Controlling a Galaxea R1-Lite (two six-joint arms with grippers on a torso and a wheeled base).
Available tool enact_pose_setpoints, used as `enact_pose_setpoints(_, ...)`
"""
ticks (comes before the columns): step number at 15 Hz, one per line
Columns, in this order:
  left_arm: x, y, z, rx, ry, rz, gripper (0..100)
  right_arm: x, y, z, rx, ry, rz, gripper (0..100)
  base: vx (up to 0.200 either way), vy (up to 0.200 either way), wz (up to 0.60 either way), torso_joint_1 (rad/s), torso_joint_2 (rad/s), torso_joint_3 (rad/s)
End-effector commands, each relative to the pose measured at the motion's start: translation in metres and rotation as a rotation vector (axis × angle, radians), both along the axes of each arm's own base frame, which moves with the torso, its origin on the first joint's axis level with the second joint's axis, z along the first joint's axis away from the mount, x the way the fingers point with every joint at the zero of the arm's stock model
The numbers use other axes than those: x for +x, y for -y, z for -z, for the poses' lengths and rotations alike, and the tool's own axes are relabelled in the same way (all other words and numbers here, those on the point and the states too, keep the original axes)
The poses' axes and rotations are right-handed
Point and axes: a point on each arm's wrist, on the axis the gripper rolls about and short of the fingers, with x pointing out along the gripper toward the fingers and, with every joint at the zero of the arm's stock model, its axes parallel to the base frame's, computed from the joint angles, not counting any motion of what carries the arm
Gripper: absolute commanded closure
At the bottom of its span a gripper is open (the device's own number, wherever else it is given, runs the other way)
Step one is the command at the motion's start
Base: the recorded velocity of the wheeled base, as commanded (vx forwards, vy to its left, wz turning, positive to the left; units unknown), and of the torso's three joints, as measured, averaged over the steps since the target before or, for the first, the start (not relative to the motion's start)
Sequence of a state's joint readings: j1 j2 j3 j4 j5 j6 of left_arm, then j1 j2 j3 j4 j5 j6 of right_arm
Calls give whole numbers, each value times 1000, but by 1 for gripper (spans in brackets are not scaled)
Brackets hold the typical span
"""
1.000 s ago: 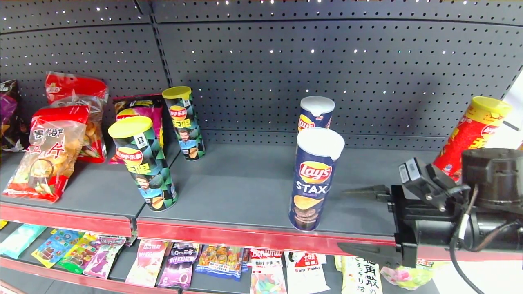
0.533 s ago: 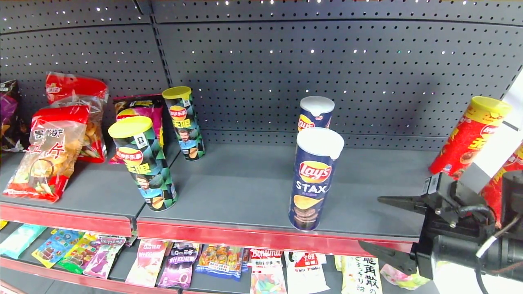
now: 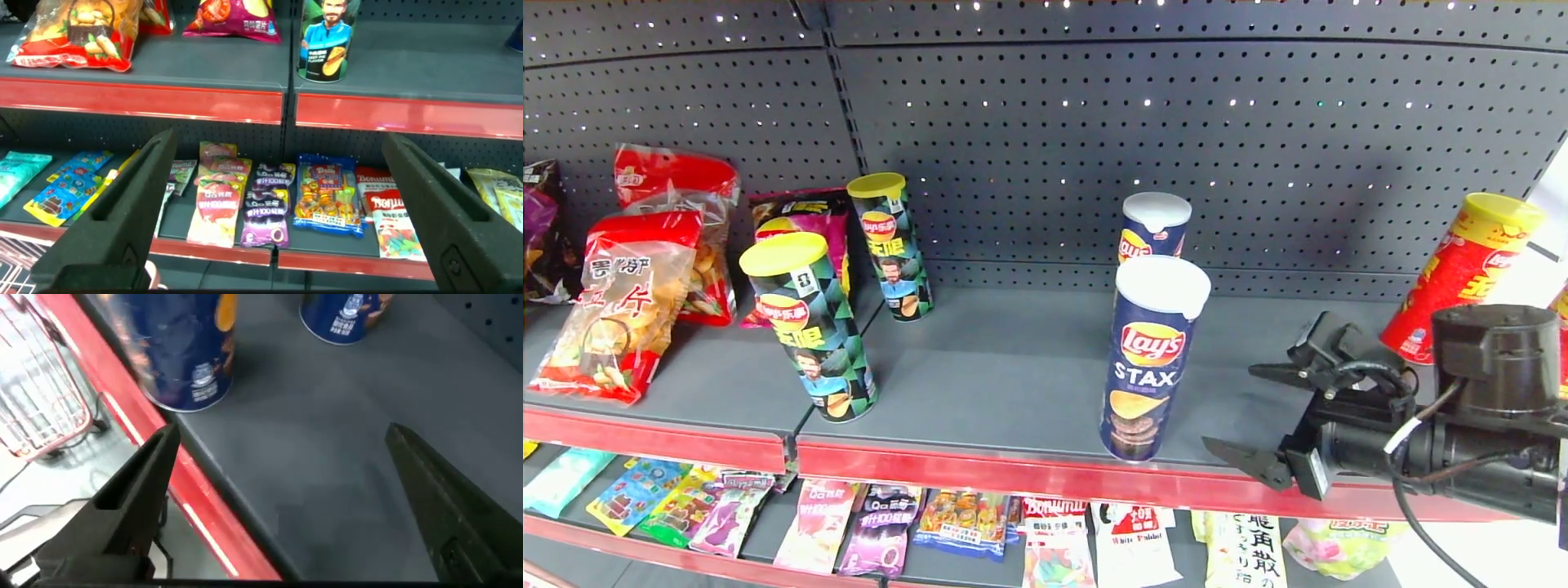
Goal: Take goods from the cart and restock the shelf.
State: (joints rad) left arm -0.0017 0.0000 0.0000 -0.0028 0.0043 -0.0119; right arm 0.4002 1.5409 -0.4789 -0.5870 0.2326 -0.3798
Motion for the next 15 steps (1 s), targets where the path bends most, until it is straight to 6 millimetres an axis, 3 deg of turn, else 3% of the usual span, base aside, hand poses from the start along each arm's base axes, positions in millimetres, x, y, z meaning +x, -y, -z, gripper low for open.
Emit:
enact_pose_setpoints(1,0,0,0,0,0,-1,0,8,-5,13,-23,-47,-4,0,0,0,0,0,0,0)
enact_pose_setpoints(9,0,0,0,0,0,1,0,23,-10,25,-80,-73,66,0,0,0,0,0,0,0)
enact_pose_setpoints(15,0,0,0,0,0,1,0,30,-26,26,-83,-66,40,0,0,0,0,0,0,0)
